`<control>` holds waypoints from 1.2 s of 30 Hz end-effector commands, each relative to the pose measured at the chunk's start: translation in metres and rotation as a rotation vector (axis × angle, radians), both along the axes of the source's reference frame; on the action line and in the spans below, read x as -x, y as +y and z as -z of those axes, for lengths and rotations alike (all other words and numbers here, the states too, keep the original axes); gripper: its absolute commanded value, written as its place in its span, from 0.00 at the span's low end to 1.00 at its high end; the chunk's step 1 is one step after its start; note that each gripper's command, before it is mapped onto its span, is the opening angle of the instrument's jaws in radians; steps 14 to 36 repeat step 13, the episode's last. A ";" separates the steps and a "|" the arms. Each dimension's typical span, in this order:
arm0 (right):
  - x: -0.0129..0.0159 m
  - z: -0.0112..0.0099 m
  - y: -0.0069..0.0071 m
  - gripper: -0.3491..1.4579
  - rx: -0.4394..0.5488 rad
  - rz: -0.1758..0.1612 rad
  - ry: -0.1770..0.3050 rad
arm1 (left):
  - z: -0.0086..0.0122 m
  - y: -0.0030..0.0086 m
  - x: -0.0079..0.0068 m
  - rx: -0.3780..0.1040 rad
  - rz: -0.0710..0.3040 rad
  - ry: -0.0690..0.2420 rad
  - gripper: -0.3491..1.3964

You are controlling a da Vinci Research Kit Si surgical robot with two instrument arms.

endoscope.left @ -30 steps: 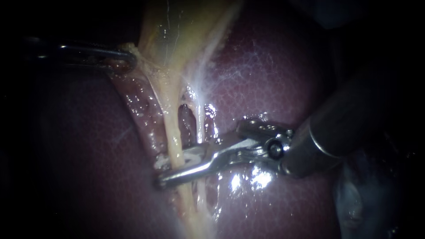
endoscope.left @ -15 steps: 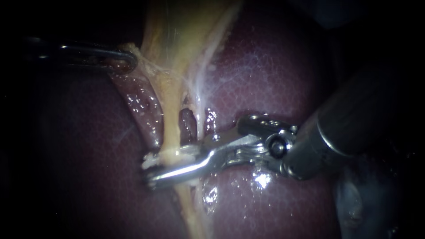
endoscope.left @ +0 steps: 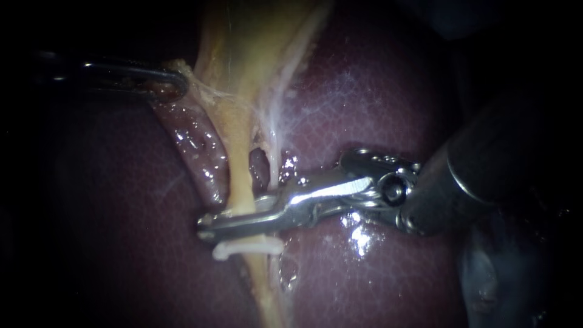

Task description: Clipping second clip left tube

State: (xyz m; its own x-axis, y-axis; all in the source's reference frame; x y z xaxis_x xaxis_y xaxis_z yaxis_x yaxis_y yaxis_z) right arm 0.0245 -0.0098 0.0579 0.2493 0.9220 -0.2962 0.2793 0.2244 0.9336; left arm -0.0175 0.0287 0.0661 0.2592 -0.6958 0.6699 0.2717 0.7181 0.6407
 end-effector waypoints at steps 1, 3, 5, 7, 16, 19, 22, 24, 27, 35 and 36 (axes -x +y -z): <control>-0.0001 0.0000 -0.0001 0.00 0.001 0.000 0.000 | 0.0000 0.0000 0.0000 0.000 0.000 0.000 0.00; -0.0001 -0.0001 -0.0002 0.00 0.001 0.000 0.000 | 0.0000 0.0000 0.0000 0.000 0.000 0.000 0.00; -0.0001 -0.0002 -0.0002 0.00 0.001 0.000 0.000 | 0.0000 0.0000 0.0000 0.000 0.000 0.000 0.00; 0.0000 -0.0003 -0.0001 0.00 0.001 -0.001 0.000 | 0.0000 0.0000 0.0001 0.000 0.000 0.000 0.00; 0.0000 -0.0004 -0.0001 0.00 0.001 -0.001 0.000 | 0.0000 0.0000 0.0001 0.000 0.000 0.000 0.00; 0.0000 -0.0004 -0.0001 0.00 0.001 -0.001 0.000 | 0.0000 0.0000 0.0001 0.000 0.000 0.000 0.00; 0.0000 -0.0004 -0.0001 0.00 0.001 -0.001 0.000 | 0.0000 0.0000 0.0001 0.000 0.000 0.000 0.00; 0.0000 -0.0004 -0.0001 0.00 0.001 -0.001 0.000 | 0.0000 0.0000 0.0001 0.000 0.000 0.000 0.00; 0.0000 -0.0004 -0.0001 0.00 0.001 -0.001 0.000 | 0.0000 0.0000 0.0001 0.000 0.000 0.000 0.00; 0.0000 -0.0004 -0.0001 0.00 0.001 -0.001 0.000 | 0.0000 0.0000 0.0001 0.000 0.000 0.000 0.00; 0.0000 -0.0004 -0.0001 0.00 0.001 -0.001 0.000 | 0.0000 0.0000 0.0001 0.000 0.000 0.000 0.00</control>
